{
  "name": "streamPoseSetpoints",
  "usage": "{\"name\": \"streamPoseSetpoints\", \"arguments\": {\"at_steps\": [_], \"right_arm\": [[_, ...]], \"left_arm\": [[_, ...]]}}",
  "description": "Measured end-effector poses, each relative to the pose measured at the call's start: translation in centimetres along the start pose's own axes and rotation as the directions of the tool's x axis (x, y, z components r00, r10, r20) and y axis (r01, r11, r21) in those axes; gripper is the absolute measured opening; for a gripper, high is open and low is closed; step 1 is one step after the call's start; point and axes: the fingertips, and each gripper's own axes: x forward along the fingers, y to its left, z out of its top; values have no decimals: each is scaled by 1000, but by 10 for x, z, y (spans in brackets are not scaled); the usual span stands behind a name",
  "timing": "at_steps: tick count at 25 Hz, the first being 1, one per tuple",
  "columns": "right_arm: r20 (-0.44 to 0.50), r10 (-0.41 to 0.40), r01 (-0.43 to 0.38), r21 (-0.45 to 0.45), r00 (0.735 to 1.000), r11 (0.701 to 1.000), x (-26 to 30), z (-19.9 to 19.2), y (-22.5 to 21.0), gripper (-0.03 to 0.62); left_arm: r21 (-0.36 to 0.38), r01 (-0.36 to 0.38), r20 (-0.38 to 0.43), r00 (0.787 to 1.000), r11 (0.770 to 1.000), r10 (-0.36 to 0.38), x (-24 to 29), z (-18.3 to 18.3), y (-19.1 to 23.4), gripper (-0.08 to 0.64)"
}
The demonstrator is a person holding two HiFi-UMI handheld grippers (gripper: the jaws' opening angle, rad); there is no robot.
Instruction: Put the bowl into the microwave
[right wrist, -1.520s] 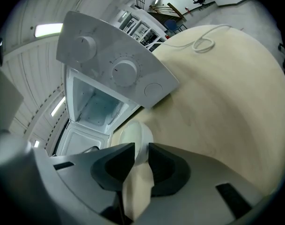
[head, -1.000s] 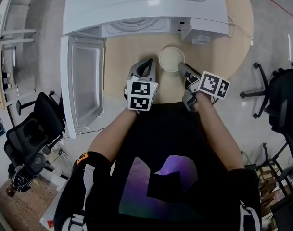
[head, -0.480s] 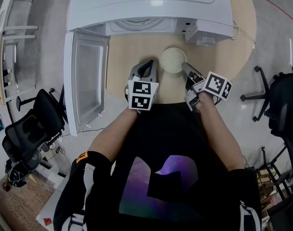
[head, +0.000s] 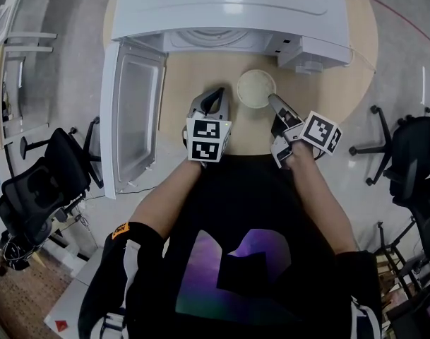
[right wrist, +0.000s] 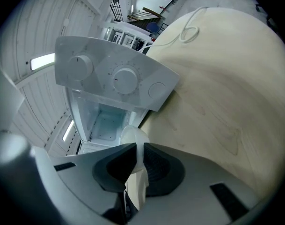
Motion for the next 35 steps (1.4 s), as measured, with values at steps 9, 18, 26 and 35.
{"name": "streamPoseSetpoints", "arguments": {"at_steps": [9, 18, 26, 35], "right_arm": [[23, 52, -51, -55, 998, 997, 11, 7, 49, 57], [43, 62, -60, -39, 997, 997, 25, 5, 86, 57], [51, 84, -80, -62, 995, 995, 50, 10, 111, 57], [82, 78, -73, -53, 994, 996, 82, 22, 124, 57]], "left_arm": [[-44, -24, 55, 998, 999, 27, -10, 15, 26, 48], [-102, -39, 125, 991, 994, 52, -24, 34, 51, 48], [-138, -66, 162, 983, 988, 88, -32, 45, 76, 48], [-162, -87, 183, 976, 983, 116, -30, 59, 102, 48]]}}
